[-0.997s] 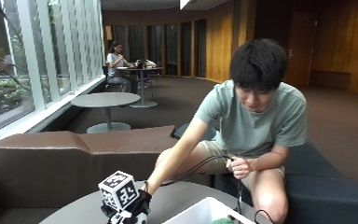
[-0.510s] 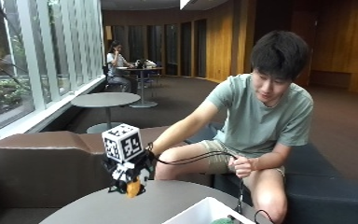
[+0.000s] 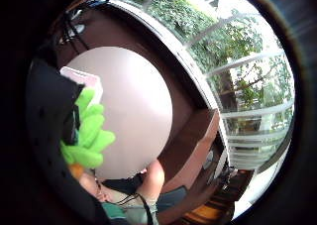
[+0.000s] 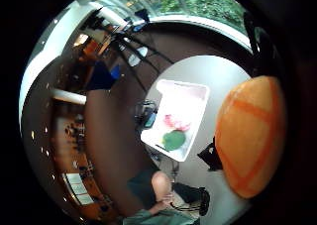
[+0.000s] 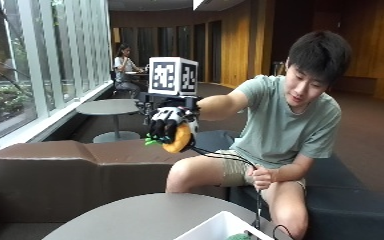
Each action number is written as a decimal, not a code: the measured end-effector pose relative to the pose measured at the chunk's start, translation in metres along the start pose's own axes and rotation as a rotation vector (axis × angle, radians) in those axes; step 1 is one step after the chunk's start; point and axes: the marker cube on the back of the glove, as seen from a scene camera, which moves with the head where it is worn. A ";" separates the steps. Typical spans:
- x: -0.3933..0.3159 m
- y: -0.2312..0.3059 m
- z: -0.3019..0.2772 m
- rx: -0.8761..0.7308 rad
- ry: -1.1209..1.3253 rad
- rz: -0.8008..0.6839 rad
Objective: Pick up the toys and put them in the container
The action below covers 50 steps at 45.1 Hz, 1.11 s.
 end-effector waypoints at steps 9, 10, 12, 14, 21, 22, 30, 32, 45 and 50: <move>-0.100 -0.018 0.003 0.003 0.000 -0.128; -0.110 -0.020 0.007 0.003 -0.006 -0.135; -0.126 -0.024 0.016 -0.001 -0.020 -0.134; -0.136 -0.027 0.025 -0.012 -0.040 -0.132; -0.156 -0.031 0.054 -0.121 -0.078 -0.076; -0.157 -0.031 0.058 -0.143 -0.067 -0.066; -0.153 -0.032 0.076 -0.261 0.014 0.003; -0.151 -0.031 0.075 -0.265 0.004 0.007; -0.153 0.003 0.058 -0.239 -0.095 -0.083; -0.156 0.021 0.054 -0.271 -0.130 -0.121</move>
